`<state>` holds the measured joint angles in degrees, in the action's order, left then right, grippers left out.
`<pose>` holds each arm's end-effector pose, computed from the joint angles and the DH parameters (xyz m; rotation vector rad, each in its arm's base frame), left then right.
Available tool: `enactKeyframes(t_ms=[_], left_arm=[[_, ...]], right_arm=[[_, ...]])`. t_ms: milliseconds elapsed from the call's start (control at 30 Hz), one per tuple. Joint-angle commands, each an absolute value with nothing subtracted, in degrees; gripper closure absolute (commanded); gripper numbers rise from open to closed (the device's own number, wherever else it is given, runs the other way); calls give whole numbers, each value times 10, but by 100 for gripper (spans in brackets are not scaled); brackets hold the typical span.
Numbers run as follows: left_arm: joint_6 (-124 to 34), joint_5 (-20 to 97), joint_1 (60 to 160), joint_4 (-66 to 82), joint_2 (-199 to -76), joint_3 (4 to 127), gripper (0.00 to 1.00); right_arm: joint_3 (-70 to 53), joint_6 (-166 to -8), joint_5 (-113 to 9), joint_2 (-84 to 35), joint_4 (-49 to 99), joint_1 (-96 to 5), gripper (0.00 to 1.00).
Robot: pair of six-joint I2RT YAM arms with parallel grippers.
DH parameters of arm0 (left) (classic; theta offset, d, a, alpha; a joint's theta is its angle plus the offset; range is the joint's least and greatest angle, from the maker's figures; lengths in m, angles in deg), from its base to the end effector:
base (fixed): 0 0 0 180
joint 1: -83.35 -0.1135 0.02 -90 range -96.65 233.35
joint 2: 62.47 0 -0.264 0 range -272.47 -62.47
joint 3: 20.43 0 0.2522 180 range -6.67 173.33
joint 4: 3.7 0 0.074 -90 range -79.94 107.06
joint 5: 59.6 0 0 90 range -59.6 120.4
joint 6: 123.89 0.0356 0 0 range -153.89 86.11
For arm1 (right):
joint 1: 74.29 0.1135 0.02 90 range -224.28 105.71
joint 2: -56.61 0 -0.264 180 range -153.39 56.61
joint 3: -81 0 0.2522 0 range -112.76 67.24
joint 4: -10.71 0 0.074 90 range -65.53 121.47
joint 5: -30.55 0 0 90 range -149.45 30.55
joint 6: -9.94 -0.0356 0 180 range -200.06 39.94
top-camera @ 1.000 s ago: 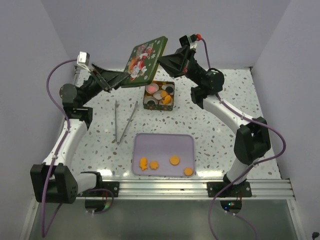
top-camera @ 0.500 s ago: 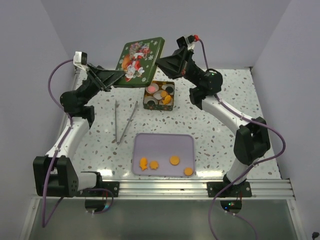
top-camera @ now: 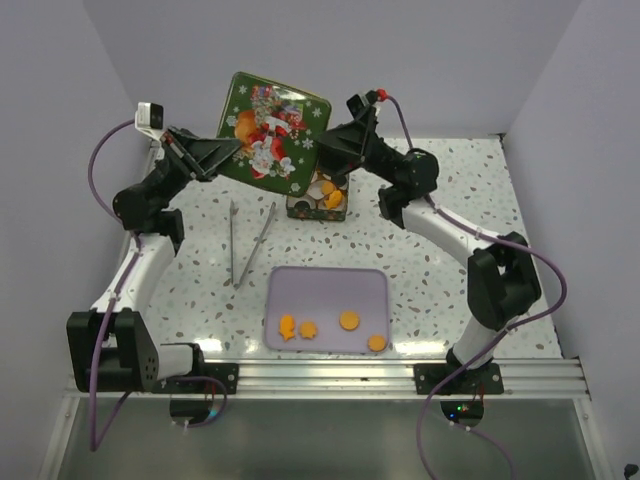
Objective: Pack the cookies
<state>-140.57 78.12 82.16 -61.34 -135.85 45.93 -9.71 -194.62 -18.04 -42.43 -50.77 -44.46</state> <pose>0.2574 -0.0210 0.4114 -0.0626 1.2304 -1.9311 0.3105 0.2052 0.4183 -0.1385 1.2664 2.5048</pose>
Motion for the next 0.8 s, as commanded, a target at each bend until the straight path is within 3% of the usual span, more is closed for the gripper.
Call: enactKeyframes(t_ms=[0, 300, 333, 433, 467, 500, 667, 767], left_arm=[[-1379, 795, 812, -620, -1356, 470, 81], [-1309, 779, 813, -521, -1354, 460, 89], [-1301, 778, 814, -508, -1354, 457, 89], [-1278, 768, 813, -473, -1354, 444, 88], [-1267, 763, 813, -453, -1353, 441, 88], [-1264, 760, 814, -445, -1353, 437, 87], [-1243, 758, 813, -411, -1359, 429, 79], [-1228, 770, 813, -396, -1368, 436, 64]], right_arm=[[-68, -2096, -145, -395, -642, -438, 36], [-11, -1932, -110, -344, -421, -438, 37], [-10, -1911, -109, -340, -388, -439, 39], [-21, -1815, -119, -326, -243, -439, 62], [-38, -1789, -124, -325, -199, -439, 74], [-50, -1735, -129, -324, -114, -440, 78], [-132, -1619, -156, -350, 67, -438, 82], [-169, -1579, -169, -372, 122, -439, 83]])
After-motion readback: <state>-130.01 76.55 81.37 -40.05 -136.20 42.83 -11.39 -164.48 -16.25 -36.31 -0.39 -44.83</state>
